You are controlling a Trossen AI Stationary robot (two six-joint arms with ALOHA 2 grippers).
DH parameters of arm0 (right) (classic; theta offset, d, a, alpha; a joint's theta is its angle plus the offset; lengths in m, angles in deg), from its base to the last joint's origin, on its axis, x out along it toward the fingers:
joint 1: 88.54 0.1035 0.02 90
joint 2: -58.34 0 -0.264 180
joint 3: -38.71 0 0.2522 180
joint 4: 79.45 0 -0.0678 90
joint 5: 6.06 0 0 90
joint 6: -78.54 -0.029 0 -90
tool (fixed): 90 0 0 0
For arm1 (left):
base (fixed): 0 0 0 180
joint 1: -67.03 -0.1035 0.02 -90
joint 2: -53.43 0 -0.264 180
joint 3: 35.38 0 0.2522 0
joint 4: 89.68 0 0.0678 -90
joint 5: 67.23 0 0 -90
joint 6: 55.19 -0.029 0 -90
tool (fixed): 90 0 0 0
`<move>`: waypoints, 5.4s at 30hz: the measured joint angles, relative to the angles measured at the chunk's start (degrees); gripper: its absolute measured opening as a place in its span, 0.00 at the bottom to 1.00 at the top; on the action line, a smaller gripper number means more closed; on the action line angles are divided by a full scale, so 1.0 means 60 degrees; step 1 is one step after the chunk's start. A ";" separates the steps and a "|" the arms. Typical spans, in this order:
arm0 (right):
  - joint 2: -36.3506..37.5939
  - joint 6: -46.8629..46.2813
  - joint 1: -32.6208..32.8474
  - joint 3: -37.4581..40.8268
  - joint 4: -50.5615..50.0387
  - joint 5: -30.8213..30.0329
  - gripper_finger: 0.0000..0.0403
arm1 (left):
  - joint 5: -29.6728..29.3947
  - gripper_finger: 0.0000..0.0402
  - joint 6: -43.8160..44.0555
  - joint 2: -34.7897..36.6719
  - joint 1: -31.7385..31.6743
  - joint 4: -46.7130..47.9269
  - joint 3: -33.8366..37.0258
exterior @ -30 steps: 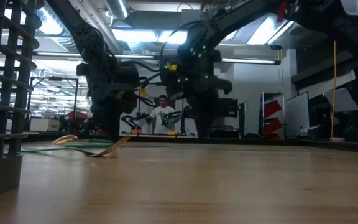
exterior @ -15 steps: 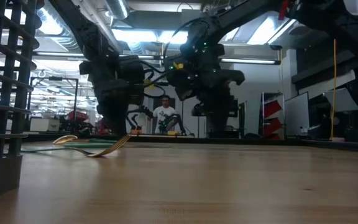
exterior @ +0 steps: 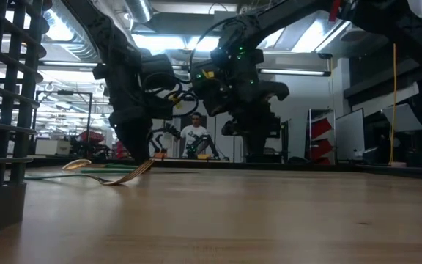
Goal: Sort silverware
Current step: Put the bottom knife into the cutlery rack
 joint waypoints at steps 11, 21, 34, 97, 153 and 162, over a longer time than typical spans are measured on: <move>0.0004 0.0344 -0.0005 0.0000 0.1809 -0.1008 0.10 | -0.0442 0.34 0.1019 0.0586 0.0053 0.0657 0.0029; 0.0004 0.0517 -0.0009 0.0000 0.3991 -0.1008 0.10 | -0.0741 0.31 0.1815 0.0616 0.0078 0.0670 0.0312; -0.0015 0.0512 -0.0005 0.0000 0.5618 -0.0985 0.10 | -0.1102 0.31 0.2062 0.0473 0.0120 0.0243 0.0466; -0.0488 -0.0098 -0.0093 0.0018 0.0904 -0.1477 0.37 | 0.4329 0.06 0.1180 -0.0215 -0.0085 0.0541 0.0506; 0.3712 0.0701 -0.2559 0.0007 -0.1462 0.1528 0.37 | 1.0759 0.07 0.4509 0.0712 -0.0104 -0.5949 0.0448; 0.3712 0.0699 -0.2712 0.0011 -0.1509 0.1732 0.37 | 1.0386 0.07 0.5171 0.2922 -0.0103 -0.5872 0.0448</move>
